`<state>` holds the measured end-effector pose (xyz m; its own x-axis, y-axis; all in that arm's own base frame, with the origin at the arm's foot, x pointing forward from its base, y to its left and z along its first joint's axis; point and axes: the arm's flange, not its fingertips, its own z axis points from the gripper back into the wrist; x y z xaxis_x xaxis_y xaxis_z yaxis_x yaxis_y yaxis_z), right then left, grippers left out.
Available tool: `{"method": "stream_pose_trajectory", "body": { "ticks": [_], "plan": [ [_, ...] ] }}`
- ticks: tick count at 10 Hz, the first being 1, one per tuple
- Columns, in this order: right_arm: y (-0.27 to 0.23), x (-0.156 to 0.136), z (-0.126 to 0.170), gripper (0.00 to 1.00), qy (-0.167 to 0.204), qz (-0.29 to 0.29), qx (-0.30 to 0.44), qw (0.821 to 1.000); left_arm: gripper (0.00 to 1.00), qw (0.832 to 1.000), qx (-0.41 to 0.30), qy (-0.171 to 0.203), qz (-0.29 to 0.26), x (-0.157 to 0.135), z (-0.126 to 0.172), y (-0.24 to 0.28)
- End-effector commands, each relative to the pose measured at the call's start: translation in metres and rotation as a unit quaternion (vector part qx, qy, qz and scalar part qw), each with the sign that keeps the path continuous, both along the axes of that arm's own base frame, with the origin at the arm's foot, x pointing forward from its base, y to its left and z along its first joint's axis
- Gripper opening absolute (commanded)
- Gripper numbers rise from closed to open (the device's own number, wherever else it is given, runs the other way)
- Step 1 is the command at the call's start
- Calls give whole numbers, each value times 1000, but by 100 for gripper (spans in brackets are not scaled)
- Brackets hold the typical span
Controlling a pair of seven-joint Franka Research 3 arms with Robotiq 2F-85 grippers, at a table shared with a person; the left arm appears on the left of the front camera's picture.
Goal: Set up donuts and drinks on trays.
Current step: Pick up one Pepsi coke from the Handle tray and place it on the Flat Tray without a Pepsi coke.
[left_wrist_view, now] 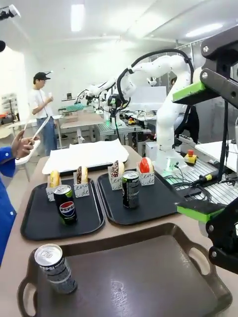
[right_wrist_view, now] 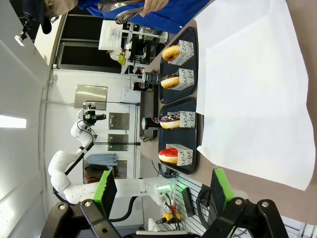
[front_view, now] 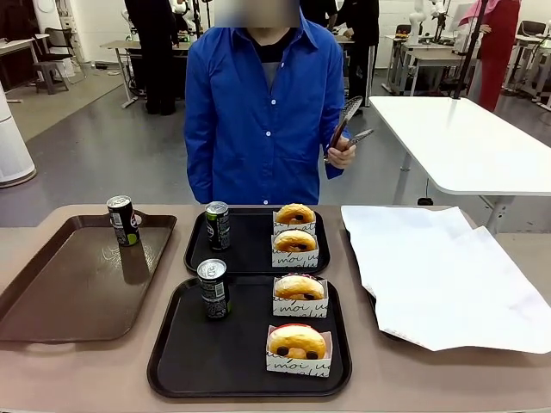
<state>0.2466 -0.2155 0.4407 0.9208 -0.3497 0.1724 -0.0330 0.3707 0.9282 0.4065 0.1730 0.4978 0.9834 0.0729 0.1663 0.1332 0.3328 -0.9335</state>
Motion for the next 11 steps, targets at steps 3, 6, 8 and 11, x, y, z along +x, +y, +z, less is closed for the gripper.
{"method": "stream_pose_trajectory", "body": {
  "ticks": [3, 6, 8, 11],
  "plan": [
    [0, 2, 1, 100, -15, -1, 10, 1000, 100, 1000, 0, -7, 6, -4, 2, 6],
    [0, 2, 1, 100, -15, -1, 10, 1000, 100, 1000, 0, -7, 6, -4, 2, 6],
    [0, 2, 1, 100, -15, -1, 10, 1000, 100, 1000, 0, -7, 6, -4, 2, 6],
    [0, 2, 1, 100, -15, -1, 10, 1000, 100, 1000, 0, -7, 6, -4, 2, 6]
  ]
}}
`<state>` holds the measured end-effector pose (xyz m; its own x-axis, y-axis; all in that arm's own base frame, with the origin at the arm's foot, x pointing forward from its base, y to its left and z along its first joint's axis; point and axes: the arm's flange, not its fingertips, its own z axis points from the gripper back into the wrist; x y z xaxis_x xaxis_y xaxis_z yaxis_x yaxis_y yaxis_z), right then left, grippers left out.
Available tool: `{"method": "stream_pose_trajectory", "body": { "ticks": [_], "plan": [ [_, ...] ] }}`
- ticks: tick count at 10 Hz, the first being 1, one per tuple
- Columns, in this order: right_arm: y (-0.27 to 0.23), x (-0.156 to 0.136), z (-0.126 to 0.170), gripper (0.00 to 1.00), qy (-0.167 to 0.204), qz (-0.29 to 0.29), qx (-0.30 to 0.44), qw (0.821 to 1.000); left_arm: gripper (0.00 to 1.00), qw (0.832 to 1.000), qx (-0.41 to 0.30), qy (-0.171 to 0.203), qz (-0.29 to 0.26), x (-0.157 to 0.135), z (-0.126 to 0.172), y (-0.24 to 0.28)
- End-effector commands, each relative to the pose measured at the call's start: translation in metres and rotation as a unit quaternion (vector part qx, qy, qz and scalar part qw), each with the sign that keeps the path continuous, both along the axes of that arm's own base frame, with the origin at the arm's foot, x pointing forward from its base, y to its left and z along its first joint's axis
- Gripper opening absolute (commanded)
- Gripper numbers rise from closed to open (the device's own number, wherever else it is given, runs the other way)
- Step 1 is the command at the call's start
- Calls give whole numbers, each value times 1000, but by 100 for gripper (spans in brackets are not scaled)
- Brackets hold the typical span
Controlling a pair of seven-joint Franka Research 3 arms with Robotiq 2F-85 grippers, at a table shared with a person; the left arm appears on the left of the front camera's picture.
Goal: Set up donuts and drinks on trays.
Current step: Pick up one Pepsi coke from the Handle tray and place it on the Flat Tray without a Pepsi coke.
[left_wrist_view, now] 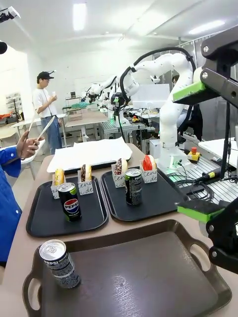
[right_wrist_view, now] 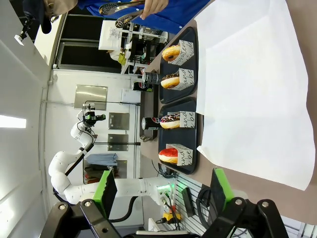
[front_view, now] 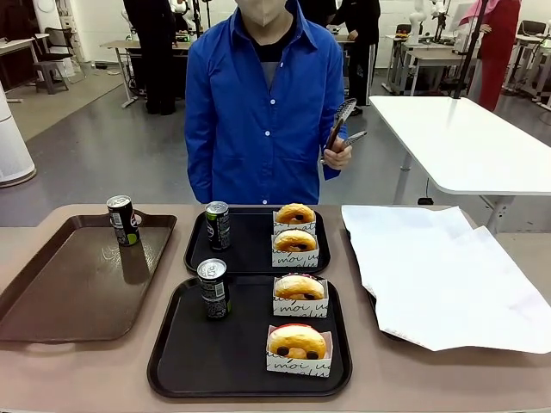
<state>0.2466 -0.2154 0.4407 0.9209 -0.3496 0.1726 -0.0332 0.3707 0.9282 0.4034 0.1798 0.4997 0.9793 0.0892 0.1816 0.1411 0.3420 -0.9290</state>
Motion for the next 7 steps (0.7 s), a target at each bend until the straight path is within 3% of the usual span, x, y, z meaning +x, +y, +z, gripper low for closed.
{"method": "stream_pose_trajectory", "body": {
  "ticks": [1, 7],
  "plan": [
    [0, 2, 1, 100, -15, -1, 10, 1000, 100, 1000, -3, 1, -3, -1, 0, -1],
    [0, 2, 1, 100, -15, -1, 10, 1000, 100, 1000, -3, 1, -3, -1, 0, -1]
  ]
}}
